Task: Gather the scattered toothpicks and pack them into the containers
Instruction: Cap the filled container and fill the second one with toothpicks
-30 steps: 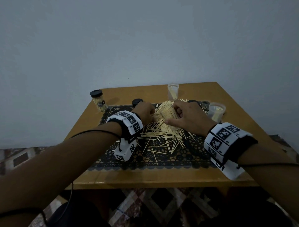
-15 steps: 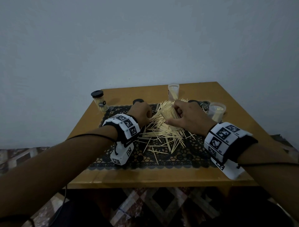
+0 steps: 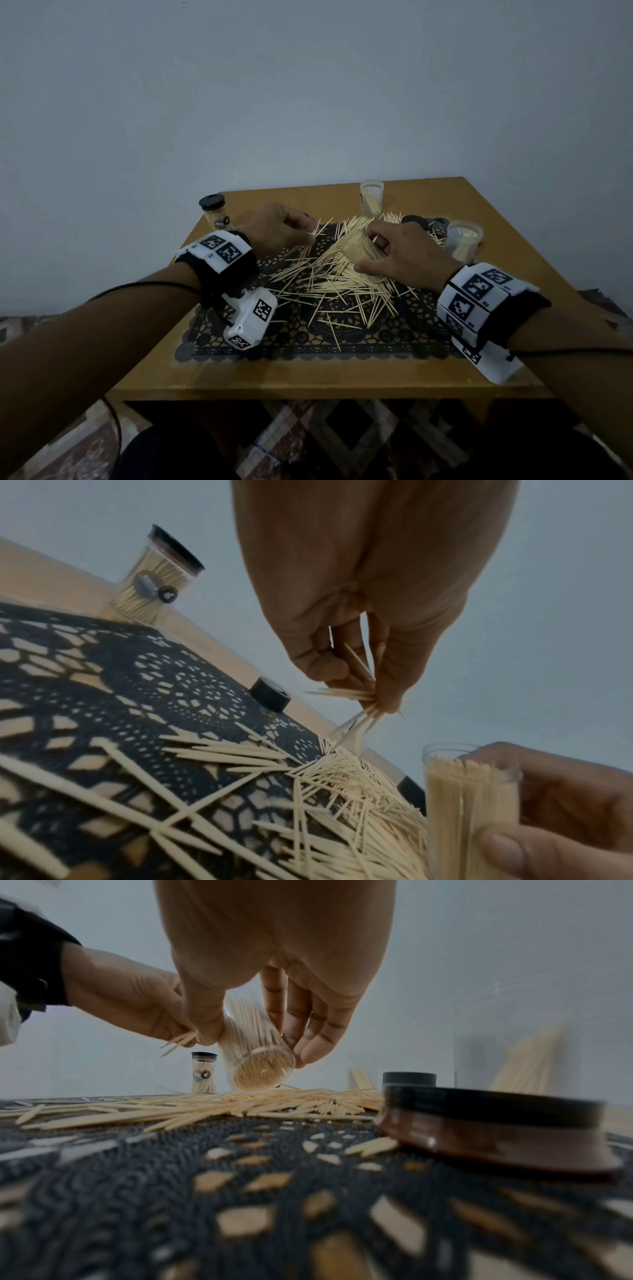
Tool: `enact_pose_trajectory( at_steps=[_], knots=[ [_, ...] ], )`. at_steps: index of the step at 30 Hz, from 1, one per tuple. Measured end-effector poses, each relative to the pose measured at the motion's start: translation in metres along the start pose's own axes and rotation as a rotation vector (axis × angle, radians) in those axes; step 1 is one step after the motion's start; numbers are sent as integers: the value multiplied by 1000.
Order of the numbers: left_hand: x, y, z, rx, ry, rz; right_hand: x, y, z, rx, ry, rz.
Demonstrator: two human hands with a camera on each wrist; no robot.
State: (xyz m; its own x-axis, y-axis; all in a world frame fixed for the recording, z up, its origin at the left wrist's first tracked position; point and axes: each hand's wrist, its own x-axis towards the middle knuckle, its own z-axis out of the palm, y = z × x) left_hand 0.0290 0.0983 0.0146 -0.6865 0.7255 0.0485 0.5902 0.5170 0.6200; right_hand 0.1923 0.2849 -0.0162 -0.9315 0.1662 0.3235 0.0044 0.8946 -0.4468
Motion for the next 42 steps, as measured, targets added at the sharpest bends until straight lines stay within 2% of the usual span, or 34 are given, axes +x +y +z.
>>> enact_pose_trajectory(
  at_steps=[4, 13, 17, 21, 28, 33, 36, 39, 42],
  knots=[
    [-5, 17, 2, -24, -38, 74, 1, 0, 1, -5, -7, 12],
    [-17, 51, 7, 305, -161, 248, 1, 1, 1, -41, -8, 4],
    [-13, 60, 12, 392, -149, 343, 1, 2, 2, -52, -20, -10],
    [-4, 61, 14, 330, -112, 329, 1, 2, 1, -39, -32, 9],
    [-4, 65, 14, 193, -147, 291, 0, 2, 1, -23, -9, 13],
    [-2, 71, 13, 121, -122, 353, 0, 0, 0, -2, 3, 36],
    [-2, 72, 16, 61, -116, 314, 0, -2, 0, 40, 29, 26],
    [-7, 76, 26, -17, -168, 245, -1, -2, 0, 81, 45, 14],
    [-17, 80, 37, -88, -288, 230, -2, -1, 1, 112, 79, -39]
  ],
)
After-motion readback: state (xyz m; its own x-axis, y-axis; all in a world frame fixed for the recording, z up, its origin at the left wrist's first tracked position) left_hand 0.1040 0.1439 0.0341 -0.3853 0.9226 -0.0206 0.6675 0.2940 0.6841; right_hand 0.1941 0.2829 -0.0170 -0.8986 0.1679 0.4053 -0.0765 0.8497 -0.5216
